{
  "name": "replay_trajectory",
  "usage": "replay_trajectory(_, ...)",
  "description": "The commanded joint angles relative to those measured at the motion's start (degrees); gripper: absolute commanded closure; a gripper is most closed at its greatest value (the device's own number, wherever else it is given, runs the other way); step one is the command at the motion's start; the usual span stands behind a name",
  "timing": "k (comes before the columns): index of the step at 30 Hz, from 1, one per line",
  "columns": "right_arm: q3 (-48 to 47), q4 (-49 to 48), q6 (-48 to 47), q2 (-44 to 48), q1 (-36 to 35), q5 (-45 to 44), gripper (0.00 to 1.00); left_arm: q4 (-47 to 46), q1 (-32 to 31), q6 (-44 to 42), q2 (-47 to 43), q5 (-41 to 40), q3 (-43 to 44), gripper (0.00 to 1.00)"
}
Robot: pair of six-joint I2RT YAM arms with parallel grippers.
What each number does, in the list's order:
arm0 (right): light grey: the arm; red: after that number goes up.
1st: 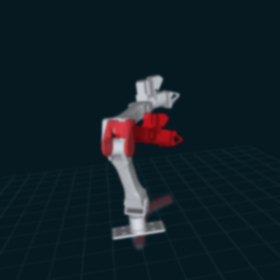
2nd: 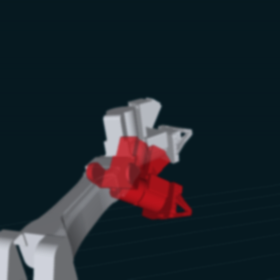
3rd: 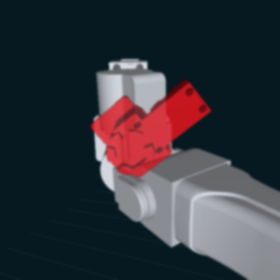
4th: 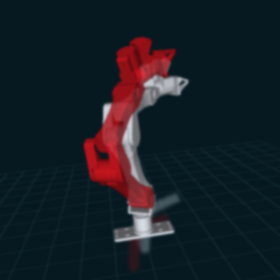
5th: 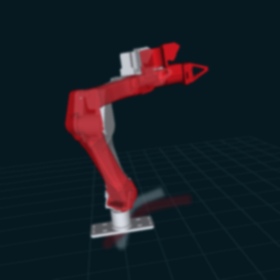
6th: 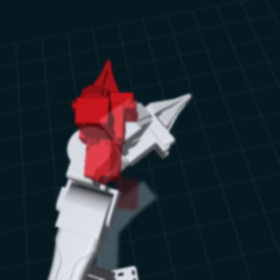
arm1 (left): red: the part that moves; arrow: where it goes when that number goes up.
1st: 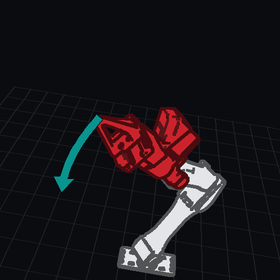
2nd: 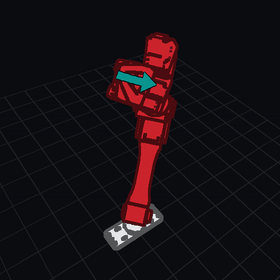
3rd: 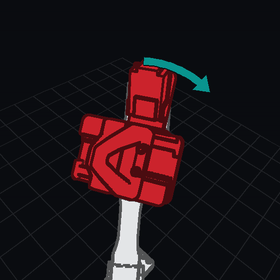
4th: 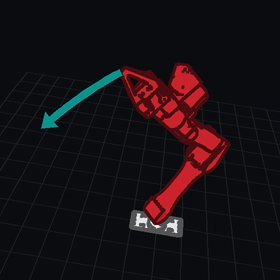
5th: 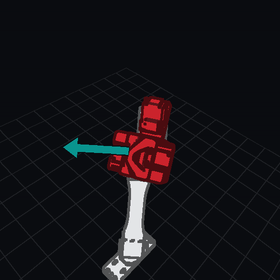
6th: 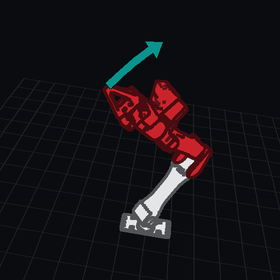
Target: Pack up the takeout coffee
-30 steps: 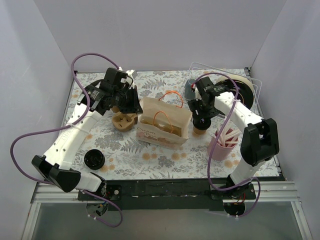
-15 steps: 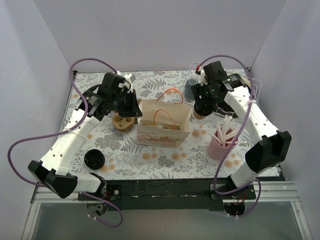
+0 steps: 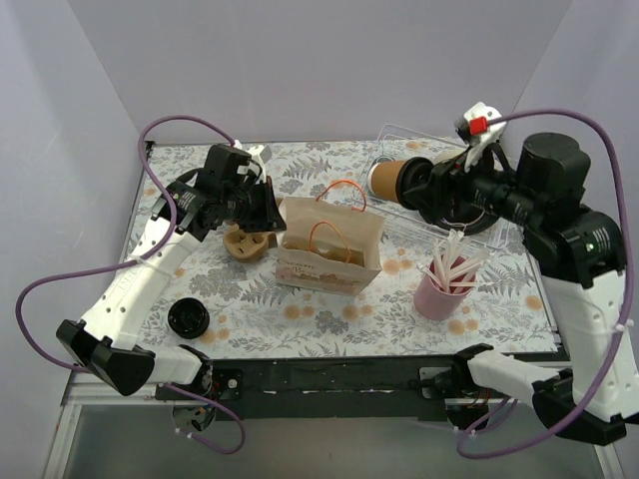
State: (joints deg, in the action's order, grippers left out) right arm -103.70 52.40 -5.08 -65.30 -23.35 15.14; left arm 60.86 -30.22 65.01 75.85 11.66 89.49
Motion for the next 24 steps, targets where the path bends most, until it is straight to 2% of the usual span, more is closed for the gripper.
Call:
replay_trajectory(1,7.44,-13.81,-2.82,7.09,0.06,13.93,0.49,-4.33,-0.19,0.73,-1.94,1.34,0.07,1.0)
replay_trajectory(7,7.11,-9.69,-4.5,7.29,0.06,22.91,0.5,-6.98,-0.19,1.61,-2.38,2.66,-0.9,1.0)
replay_trajectory(16,7.72,-3.89,-8.89,6.94,-0.11,25.81,0.51,-10.14,-0.19,1.26,-3.96,3.37,-2.74,1.0)
replay_trajectory(21,8.43,0.41,-11.79,5.45,-3.8,23.28,0.51,-13.57,-0.19,0.47,-5.45,3.9,-3.97,1.0)
replay_trajectory(24,7.46,3.05,-13.46,3.78,-6.79,16.87,0.51,-15.5,-0.19,-0.32,-6.15,5.03,-4.24,1.0)
